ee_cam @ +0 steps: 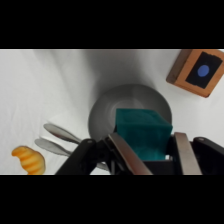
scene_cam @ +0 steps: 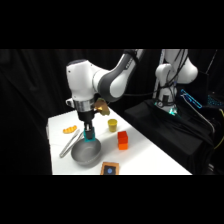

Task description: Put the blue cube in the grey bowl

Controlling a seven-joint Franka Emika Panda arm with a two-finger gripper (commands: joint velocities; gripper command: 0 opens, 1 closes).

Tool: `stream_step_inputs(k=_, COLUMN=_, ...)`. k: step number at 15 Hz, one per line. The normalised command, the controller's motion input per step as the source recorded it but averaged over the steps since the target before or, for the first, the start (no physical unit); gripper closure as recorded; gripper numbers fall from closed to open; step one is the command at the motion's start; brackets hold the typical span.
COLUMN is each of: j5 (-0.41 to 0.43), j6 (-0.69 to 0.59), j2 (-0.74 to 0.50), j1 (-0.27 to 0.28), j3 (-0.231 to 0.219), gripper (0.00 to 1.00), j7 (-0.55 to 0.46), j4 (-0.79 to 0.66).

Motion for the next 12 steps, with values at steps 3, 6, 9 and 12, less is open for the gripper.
stream_step_inputs(k=3, j5=-0.105, j6=0.19, j2=0.29, j1=0.062, j3=-0.031, gripper=0.74, j7=0.02, j4=0.23)
stream_step_inputs(k=6, j5=-0.055, j6=0.12, j2=0.23, j1=0.045, j3=-0.019, gripper=0.74, j7=-0.01, j4=0.22)
stream_step_inputs(k=9, j5=-0.051, j6=0.06, j2=0.18, j1=0.050, j3=-0.025, gripper=0.24, j7=-0.02, j4=0.23)
stream_step_inputs(k=12, j5=-0.075, j6=0.01, j2=0.09, j1=0.060, j3=-0.051, gripper=0.01, j7=-0.01, j4=0.19)
